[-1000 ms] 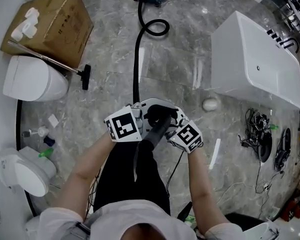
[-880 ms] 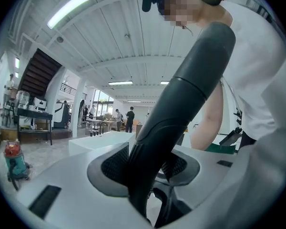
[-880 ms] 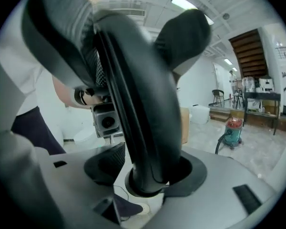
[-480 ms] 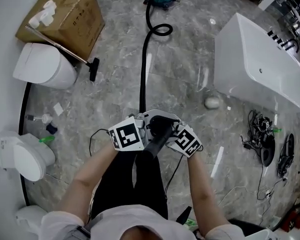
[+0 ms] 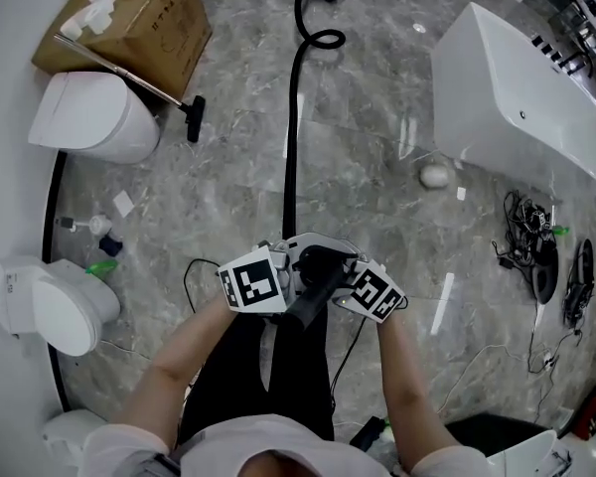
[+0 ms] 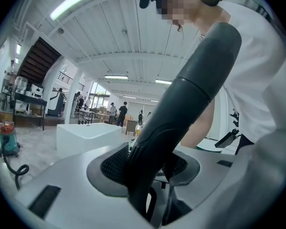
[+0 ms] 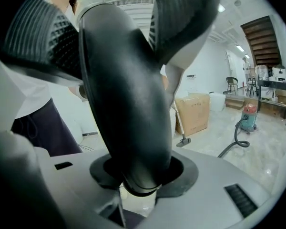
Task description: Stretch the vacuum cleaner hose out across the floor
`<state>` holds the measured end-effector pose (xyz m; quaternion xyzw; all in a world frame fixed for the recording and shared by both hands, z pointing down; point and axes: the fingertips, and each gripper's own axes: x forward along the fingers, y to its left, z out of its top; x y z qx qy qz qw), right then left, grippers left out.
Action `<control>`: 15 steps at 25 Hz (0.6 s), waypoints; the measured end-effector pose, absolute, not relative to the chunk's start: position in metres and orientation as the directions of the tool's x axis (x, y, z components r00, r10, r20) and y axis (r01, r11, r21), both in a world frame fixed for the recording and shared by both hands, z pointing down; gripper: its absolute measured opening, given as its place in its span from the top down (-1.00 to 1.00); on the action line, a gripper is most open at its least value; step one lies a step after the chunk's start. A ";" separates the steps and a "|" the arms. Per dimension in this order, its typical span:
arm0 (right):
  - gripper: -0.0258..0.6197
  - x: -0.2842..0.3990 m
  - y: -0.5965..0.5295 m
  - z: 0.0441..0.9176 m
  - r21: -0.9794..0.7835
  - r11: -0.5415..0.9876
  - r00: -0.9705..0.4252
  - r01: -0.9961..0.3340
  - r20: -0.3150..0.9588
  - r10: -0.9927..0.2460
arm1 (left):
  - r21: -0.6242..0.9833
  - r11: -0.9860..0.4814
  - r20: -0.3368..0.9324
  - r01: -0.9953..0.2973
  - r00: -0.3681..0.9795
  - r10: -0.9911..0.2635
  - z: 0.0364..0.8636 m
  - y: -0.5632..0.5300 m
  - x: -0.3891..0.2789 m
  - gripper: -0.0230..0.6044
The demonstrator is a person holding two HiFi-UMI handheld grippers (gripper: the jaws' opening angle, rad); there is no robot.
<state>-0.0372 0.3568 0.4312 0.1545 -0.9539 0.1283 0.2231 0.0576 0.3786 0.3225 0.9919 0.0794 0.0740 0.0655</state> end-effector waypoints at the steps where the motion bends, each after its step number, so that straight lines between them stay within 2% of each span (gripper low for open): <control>1: 0.44 -0.047 0.369 0.433 -0.176 0.917 -0.850 -0.357 0.468 -0.241 | 0.143 -0.977 0.132 0.157 0.975 0.176 0.324 0.391 0.048 0.32; 9: 0.44 -0.131 0.471 0.432 -0.162 0.883 -0.818 -0.441 0.478 -0.321 | 0.138 -0.953 0.108 0.270 0.952 0.286 0.322 0.503 -0.039 0.32; 15: 0.44 -0.151 0.525 0.423 -0.173 0.876 -0.813 -0.450 0.485 -0.322 | 0.154 -0.940 0.105 0.305 0.941 0.323 0.312 0.557 -0.059 0.32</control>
